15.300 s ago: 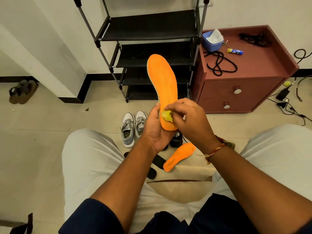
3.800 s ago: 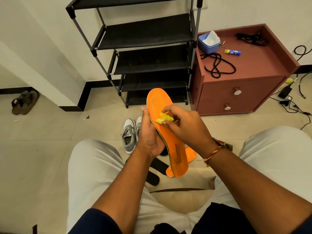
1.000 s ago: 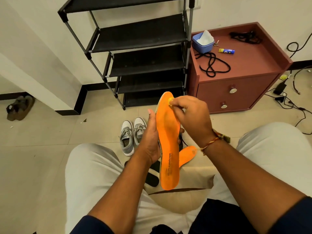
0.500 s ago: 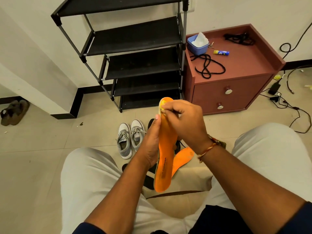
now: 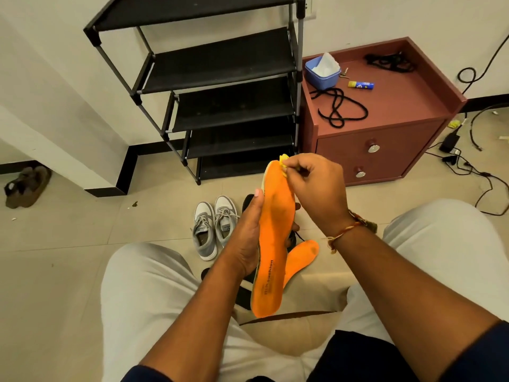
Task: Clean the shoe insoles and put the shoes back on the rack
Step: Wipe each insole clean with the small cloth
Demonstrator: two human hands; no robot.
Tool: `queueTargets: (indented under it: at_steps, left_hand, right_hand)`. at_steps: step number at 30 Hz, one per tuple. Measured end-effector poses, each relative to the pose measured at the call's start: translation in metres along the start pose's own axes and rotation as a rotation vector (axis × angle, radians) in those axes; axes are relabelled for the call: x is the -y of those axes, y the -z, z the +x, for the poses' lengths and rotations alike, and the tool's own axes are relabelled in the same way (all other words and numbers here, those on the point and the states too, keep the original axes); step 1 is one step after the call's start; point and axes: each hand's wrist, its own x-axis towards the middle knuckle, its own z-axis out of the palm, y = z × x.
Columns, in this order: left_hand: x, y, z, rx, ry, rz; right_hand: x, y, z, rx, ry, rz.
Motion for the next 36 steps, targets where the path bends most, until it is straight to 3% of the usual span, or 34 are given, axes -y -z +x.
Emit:
queueTargets:
  at_steps: [2,6,12,18,22,24,31,33,36]
  left_hand:
    - [0.0,0.0,0.0,-0.017,-0.004,-0.009]
    - [-0.002,0.001,0.001,-0.074,-0.057,-0.13]
    - [-0.005,0.005,0.001,-0.031,-0.006,-0.083]
    - [-0.01,0.007,0.0,-0.114,-0.098,-0.212]
    - [-0.007,0.005,0.0,-0.079,-0.052,-0.152]
    - [-0.005,0.005,0.001,-0.082,-0.048,-0.133]
    - [-0.015,0.015,0.005,-0.21,-0.113,-0.261]
    - [-0.015,0.015,0.004,-0.2,-0.116,-0.267]
    - [-0.014,0.008,0.0,-0.155,-0.102,-0.204]
  right_hand:
    - [0.005,-0.003,-0.007,0.036,0.036,-0.004]
    - [0.025,-0.016,-0.031,0.266,0.191,-0.024]
    - [0.006,-0.007,-0.011,0.114,0.121,-0.137]
    - [0.028,-0.021,-0.039,0.41,0.276,-0.114]
    - [0.007,-0.012,-0.012,0.225,0.184,-0.233]
    - [0.008,-0.013,-0.014,0.214,0.167,-0.219]
    - [0.028,-0.027,-0.044,0.547,0.286,-0.121]
    - [0.023,-0.025,-0.036,0.515,0.31,-0.193]
    - [0.008,-0.02,-0.02,0.321,0.274,-0.276]
